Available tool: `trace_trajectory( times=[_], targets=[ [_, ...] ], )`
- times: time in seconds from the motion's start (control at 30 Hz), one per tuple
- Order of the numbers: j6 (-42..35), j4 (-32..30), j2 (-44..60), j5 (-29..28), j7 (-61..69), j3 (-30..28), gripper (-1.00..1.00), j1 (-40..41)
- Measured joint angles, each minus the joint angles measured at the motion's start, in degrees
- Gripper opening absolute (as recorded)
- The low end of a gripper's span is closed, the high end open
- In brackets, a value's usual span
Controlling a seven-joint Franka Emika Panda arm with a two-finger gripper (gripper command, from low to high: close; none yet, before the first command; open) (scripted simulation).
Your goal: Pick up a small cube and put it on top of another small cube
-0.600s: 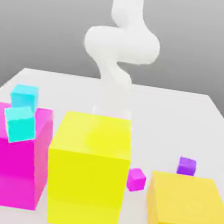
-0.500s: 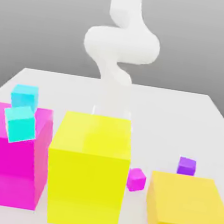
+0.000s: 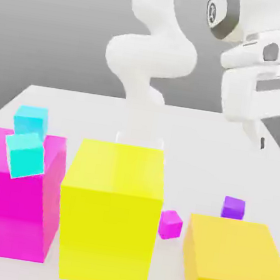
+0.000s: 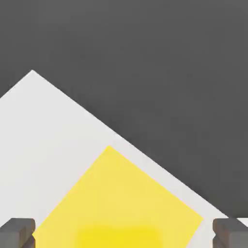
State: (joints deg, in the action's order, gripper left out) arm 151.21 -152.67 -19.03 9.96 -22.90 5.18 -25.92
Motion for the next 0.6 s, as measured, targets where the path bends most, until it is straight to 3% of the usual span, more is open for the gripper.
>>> trace_trajectory(
  times=[0.33, 0.47, 0.6],
  targets=[
    [9.81, -10.24, 12.55, -2.28, 5.84, 7.4, 0.0, -8.41],
    [14.21, -13.23, 17.97, -8.8, 3.77, 9.07, 0.0, -10.22],
    [19.97, -12.22, 25.18, -16.69, -1.31, 4.26, 0.0, -13.14]
  ],
)
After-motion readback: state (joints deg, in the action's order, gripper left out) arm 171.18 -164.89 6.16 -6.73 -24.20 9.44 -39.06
